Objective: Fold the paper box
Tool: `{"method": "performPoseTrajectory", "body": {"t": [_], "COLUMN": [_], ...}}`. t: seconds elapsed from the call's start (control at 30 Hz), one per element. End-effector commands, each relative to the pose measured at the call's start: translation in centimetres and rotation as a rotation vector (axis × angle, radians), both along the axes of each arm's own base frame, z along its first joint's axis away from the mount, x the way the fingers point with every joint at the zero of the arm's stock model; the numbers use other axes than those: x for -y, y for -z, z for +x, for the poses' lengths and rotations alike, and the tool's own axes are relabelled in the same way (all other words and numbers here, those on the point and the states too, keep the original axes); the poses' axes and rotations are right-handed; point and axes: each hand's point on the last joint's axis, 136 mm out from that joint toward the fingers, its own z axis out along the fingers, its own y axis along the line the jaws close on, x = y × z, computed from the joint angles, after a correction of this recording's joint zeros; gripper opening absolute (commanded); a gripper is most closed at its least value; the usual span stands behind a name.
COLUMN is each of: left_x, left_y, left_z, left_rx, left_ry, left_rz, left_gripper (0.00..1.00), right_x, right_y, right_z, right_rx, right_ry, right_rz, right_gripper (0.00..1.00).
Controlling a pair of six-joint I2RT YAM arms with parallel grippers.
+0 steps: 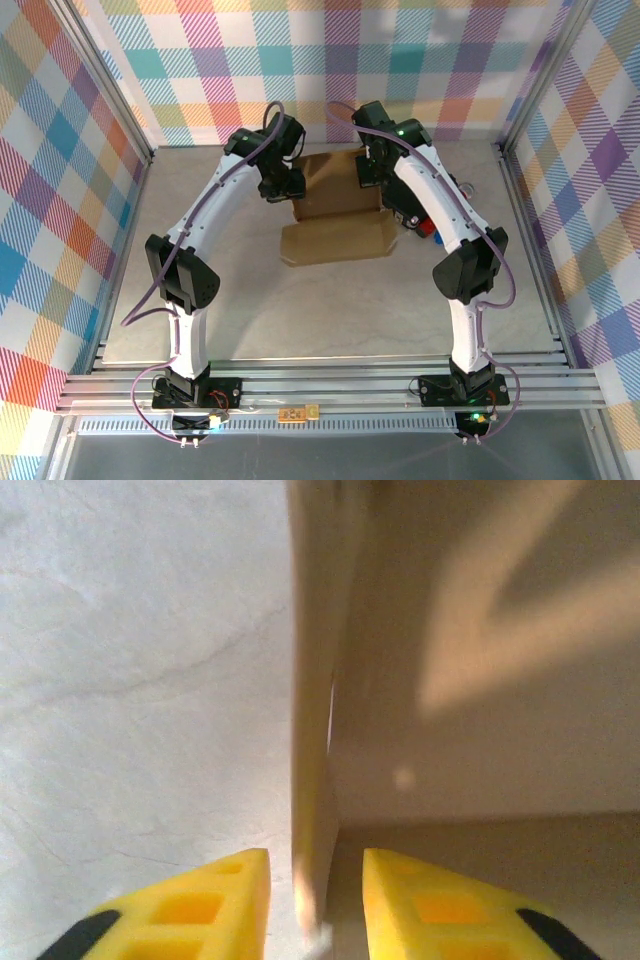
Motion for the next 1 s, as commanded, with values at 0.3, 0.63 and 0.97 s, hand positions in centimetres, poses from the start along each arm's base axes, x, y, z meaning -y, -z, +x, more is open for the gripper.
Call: {"method": "performPoseTrajectory", "body": {"t": [0.3, 0.63, 0.97], "left_x": [-0.9, -1.0, -2.8], "left_y": [-0.3, 1.3, 1.6], "left_z": [0.1, 0.9, 0.8], "left_rx": [0.021, 0.016, -0.011], "left_ry": [-0.013, -0.028, -0.113], "left_rz": [-0.070, -0.060, -0.023], "left_gripper": [0.45, 0.14, 0.00], "right_x": [0.1, -0.4, -0.9], "right_y": [-1.5, -1.6, -4.0], "right_z": [-0.8, -1.0, -1.9], "right_rx": [-0.001, -0.009, -0.021], "right_ry": [0.007, -0.002, 0.018], "right_rz": [0.046, 0.071, 0.220], "right_gripper": [0.00, 0.00, 0.53]}}
